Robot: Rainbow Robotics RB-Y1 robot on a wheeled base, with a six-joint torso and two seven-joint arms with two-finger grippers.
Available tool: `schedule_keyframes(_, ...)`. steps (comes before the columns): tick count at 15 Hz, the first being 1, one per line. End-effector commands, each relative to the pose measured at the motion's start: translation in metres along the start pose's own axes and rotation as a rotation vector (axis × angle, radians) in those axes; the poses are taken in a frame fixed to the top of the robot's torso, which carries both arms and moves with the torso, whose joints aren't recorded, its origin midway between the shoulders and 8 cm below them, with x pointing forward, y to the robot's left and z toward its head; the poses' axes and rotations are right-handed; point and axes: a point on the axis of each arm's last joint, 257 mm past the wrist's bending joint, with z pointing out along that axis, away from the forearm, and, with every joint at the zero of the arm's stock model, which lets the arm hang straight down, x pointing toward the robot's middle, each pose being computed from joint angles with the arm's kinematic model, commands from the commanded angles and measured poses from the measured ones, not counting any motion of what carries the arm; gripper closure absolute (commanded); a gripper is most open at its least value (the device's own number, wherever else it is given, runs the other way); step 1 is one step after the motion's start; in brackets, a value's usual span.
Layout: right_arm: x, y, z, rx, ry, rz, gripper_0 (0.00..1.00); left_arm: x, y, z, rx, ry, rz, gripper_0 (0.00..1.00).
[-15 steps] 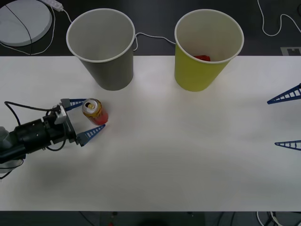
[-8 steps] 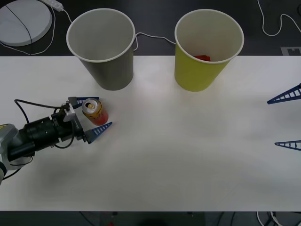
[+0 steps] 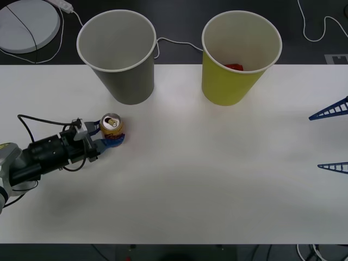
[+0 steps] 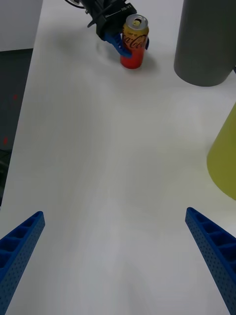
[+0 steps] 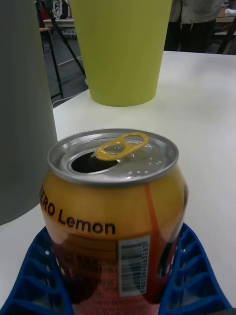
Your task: Put the can into the green bin and the plastic bottle into the gray bin
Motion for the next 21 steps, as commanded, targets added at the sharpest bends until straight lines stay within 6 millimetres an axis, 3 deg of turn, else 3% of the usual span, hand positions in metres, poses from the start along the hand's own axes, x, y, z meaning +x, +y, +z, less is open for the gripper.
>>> schedule_keyframes(1,0.000,0.000,0.000,0.000,0.000,0.000,0.00,0.001,0.000,0.000,0.000,0.002,0.000,1.00)
schedule_keyframes(8,0.000,0.000,0.000,0.000,0.000,0.000,0.00,-0.003,0.009,-0.016,0.043,0.044,-0.004,0.99)
schedule_keyframes(15,0.000,0.000,0.000,0.000,0.000,0.000,0.00,-0.042,0.021,-0.064,0.164,0.193,-0.057,0.99)
schedule_keyframes(21,0.000,0.000,0.000,0.000,0.000,0.000,0.00,-0.088,0.025,-0.104,0.202,0.406,-0.036,0.99)
